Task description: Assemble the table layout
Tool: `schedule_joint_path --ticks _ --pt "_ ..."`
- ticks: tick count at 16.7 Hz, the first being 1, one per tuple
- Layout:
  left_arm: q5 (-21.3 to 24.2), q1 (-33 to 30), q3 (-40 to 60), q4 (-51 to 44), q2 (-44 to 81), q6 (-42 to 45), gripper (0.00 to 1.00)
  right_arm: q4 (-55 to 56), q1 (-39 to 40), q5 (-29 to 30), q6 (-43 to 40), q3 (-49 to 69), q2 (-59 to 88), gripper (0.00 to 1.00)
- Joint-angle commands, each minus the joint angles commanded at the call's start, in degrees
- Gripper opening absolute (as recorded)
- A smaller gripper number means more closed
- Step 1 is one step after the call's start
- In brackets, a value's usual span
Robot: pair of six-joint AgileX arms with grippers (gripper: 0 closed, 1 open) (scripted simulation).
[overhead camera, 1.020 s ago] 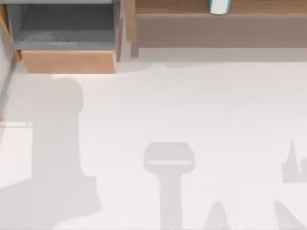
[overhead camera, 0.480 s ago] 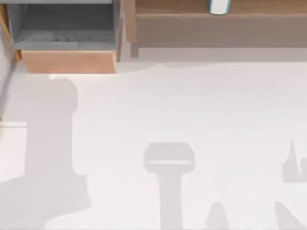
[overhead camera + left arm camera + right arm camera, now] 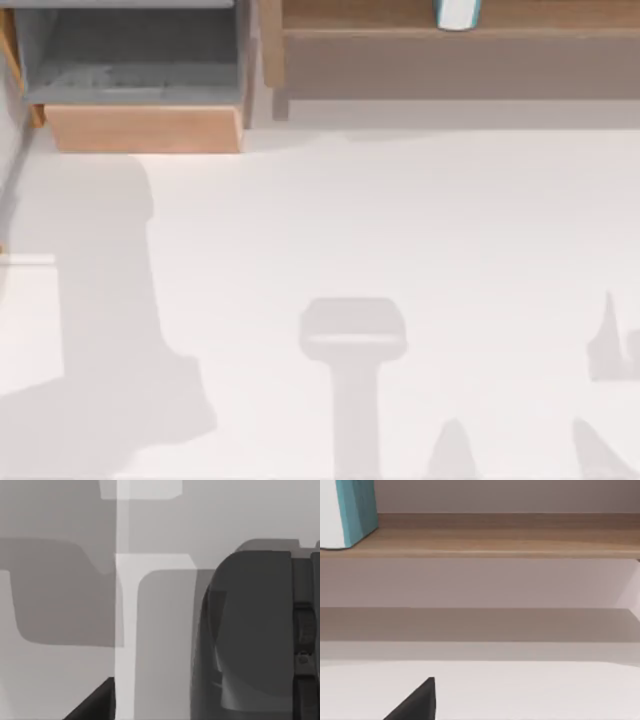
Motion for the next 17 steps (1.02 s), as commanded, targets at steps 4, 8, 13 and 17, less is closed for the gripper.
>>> schedule_joint_path --ticks 4,8,13,17 --pt "-0.08 0.0 -12.78 6.27 -6.18 0.05 1.0 0.0 0.0 0.0 0.0 0.0 0.0 1.0" --pt "-0.19 0.04 -25.81 12.91 -12.75 0.02 1.0 0.0 0.0 0.0 0.0 0.0 0.0 1.0" --pt "-0.29 -0.22 -38.62 20.99 -17.7 -0.33 1.0 0.0 0.0 0.0 0.0 0.0 0.0 1.0" --pt "-0.31 -0.43 -40.68 22.85 -17.8 -0.5 1.0 0.0 0.0 0.0 0.0 0.0 0.0 1.0"
